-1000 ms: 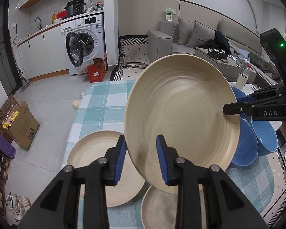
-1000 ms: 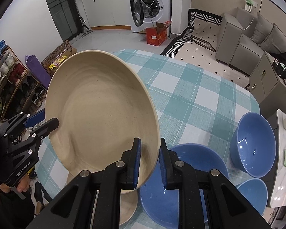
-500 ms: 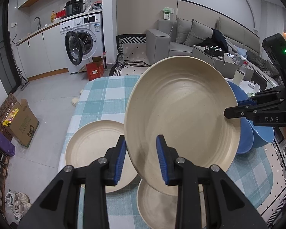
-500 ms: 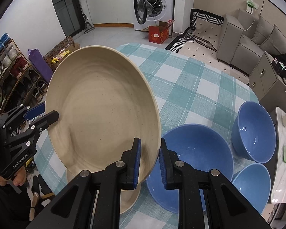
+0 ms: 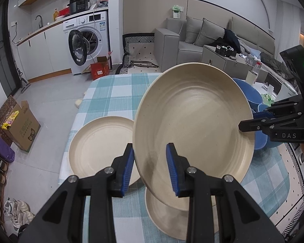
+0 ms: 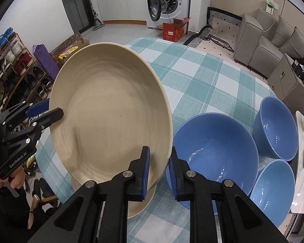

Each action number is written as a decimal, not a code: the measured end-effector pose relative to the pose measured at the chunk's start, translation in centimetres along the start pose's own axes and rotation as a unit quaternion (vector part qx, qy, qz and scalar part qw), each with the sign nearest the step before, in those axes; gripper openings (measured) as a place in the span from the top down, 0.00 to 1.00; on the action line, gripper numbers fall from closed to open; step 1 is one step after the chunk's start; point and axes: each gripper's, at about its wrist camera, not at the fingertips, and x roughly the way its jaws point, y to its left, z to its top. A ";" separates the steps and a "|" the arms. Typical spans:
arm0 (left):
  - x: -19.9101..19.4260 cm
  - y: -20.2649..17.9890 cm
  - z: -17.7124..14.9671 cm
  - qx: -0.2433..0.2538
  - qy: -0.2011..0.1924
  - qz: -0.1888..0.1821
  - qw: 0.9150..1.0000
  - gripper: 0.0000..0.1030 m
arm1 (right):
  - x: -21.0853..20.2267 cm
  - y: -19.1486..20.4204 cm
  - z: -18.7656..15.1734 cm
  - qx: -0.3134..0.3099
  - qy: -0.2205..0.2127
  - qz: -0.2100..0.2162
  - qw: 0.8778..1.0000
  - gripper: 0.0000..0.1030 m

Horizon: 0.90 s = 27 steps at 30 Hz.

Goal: Organize plates and bowls

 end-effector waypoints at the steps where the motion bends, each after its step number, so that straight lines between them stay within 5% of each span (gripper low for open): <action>1: 0.0 0.0 -0.3 0.000 0.002 0.001 1.000 0.71 | 0.1 0.2 -0.3 -0.002 0.000 0.001 1.000 0.82; 27: 1.5 0.6 -4.5 -0.006 0.041 -0.003 0.999 0.71 | 2.5 2.2 -4.0 -0.016 0.025 0.015 0.999 0.82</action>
